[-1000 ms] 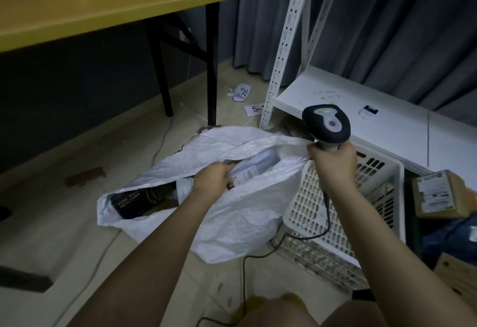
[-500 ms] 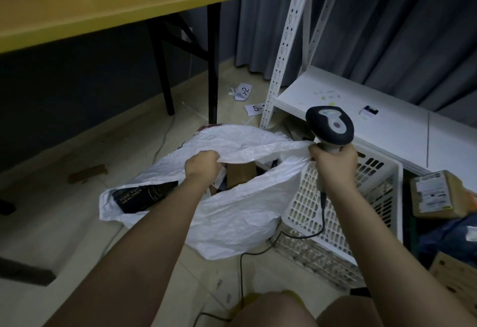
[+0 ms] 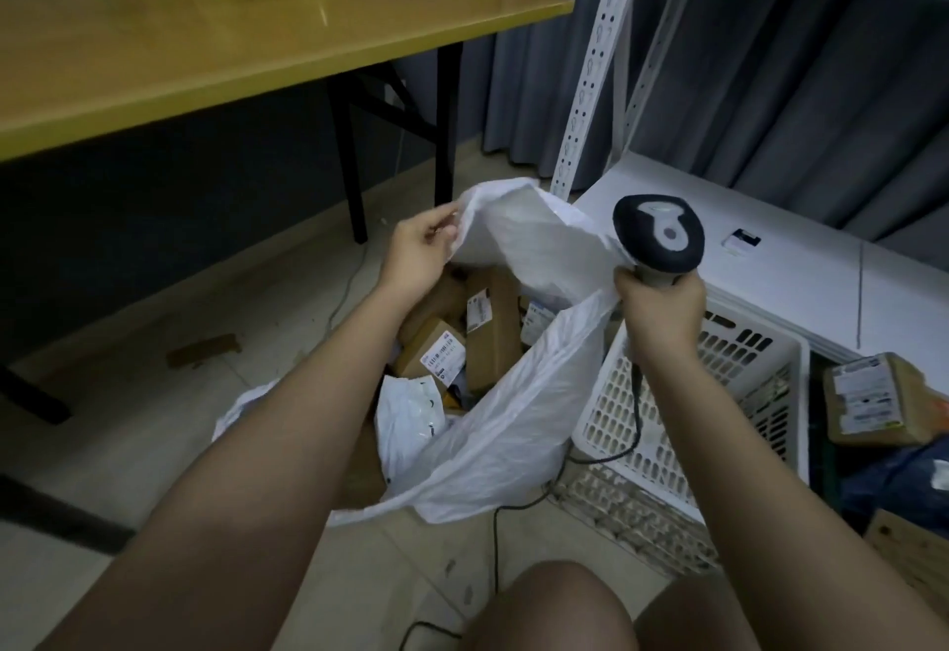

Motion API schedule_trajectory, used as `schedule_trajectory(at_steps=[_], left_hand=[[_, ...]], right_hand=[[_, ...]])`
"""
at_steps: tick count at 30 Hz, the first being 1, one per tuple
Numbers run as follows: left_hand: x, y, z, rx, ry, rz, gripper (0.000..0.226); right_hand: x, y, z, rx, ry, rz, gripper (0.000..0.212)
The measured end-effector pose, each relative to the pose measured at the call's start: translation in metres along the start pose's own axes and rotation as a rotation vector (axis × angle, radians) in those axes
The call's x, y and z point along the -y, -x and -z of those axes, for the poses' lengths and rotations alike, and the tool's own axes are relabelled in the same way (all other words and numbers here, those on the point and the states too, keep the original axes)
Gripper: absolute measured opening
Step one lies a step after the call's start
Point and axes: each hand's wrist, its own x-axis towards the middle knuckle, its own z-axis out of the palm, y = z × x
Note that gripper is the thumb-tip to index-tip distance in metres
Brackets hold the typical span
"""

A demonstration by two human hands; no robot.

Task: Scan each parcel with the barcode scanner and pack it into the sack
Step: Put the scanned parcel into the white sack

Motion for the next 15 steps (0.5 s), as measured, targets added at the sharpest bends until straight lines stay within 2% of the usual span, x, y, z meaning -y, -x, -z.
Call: schedule_trajectory(at_steps=[3, 8, 11, 15], left_hand=[[0.015, 0.024, 0.006, 0.053, -0.101, 0.061, 0.044], [0.062, 0.067, 0.026, 0.031, -0.172, 0.205, 0.06], [0.079, 0.096, 0.038, -0.061, -0.125, 0.249, 0.059], [0.11, 0.136, 0.058, -0.14, -0.171, 0.411, 0.053]], right_hand=[[-0.002, 0.009, -0.002, 0.025, 0.043, -0.009, 0.026], [-0.005, 0.029, -0.001, 0.016, 0.053, -0.018, 0.031], [-0.005, 0.038, -0.002, 0.022, 0.086, -0.011, 0.032], [-0.006, 0.05, -0.007, 0.04, 0.142, 0.016, 0.04]])
